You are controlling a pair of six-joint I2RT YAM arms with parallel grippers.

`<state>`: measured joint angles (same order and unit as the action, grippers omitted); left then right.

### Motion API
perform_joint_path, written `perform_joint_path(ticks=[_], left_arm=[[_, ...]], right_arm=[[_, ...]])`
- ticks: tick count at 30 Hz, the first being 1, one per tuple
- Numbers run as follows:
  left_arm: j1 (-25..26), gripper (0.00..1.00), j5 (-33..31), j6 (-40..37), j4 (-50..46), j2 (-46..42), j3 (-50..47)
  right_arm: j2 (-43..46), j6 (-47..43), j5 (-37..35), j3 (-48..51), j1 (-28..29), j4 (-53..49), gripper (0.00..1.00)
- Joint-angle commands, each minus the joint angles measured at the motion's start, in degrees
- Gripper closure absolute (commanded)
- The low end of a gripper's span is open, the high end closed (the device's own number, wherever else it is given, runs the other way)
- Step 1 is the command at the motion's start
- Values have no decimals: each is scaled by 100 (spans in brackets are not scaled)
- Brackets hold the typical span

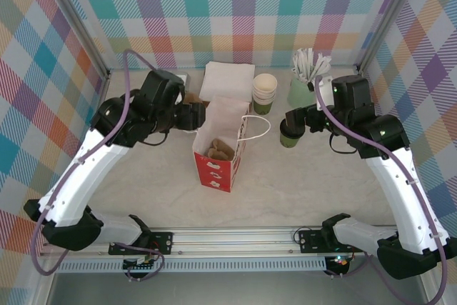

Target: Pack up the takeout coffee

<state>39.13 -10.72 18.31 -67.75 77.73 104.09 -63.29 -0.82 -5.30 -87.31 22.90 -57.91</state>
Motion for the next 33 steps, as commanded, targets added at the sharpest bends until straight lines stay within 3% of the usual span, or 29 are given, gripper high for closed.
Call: perform_joint_path(ticks=[1, 9, 16, 19, 26, 28, 33], left_arm=[[-328, 35, 822, -414, -202, 265, 26], [-466, 36, 1278, -469, 157, 785, -267], [-477, 45, 457, -440, 75, 1115, -338], [-478, 54, 601, -479, 200, 1190, -389], [-478, 93, 638, -371, 202, 1139, -321], [-477, 98, 707, -276, 256, 991, -354], [-443, 100, 1220, 76, 550, 646, -552]], right_arm=[[9, 78, 134, 38, -14, 61, 0], [31, 108, 234, 150, -13, 60, 0], [27, 152, 387, 168, -13, 59, 0], [26, 161, 420, 179, -13, 56, 0], [130, -150, 1092, 166, -13, 215, 0], [134, -399, 1556, 112, -4, 277, 0], [-35, -1069, 2661, -120, 112, 517, 13]])
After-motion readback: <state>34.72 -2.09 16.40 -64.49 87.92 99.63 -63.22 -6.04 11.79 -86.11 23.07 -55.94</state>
